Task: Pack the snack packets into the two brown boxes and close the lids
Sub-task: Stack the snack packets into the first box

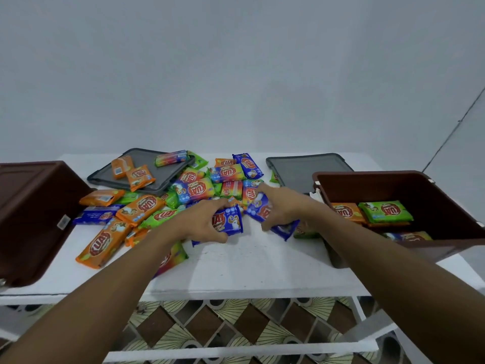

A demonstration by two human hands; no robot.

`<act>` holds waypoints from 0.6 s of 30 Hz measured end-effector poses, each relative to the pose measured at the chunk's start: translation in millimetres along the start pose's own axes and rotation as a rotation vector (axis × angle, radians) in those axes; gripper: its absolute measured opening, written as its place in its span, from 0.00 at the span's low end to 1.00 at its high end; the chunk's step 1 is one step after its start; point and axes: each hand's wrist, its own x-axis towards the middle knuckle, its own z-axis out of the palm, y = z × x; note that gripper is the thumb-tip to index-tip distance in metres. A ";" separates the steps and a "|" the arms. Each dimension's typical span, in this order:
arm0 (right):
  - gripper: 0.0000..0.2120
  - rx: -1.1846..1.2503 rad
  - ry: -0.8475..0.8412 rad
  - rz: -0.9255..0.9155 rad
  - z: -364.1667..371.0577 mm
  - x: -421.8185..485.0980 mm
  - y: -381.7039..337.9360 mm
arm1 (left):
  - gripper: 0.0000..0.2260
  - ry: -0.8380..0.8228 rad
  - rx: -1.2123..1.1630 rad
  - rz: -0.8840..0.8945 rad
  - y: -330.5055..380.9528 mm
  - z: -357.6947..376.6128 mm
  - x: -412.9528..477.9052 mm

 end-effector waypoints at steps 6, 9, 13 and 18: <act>0.18 0.600 0.252 0.005 -63.5 -23.7 41.8 | 0.35 0.103 0.041 0.052 41.0 -17.3 21.9; 0.17 0.743 0.309 -0.003 -84.4 -41.0 81.2 | 0.39 0.182 0.067 0.109 71.0 -22.5 41.9; 0.13 0.859 0.401 0.085 -96.8 -60.7 144.4 | 0.41 0.222 0.147 0.185 123.5 -24.1 67.9; 0.05 0.727 0.409 0.191 -99.1 -82.0 222.2 | 0.30 0.277 0.110 0.260 186.6 -20.2 102.2</act>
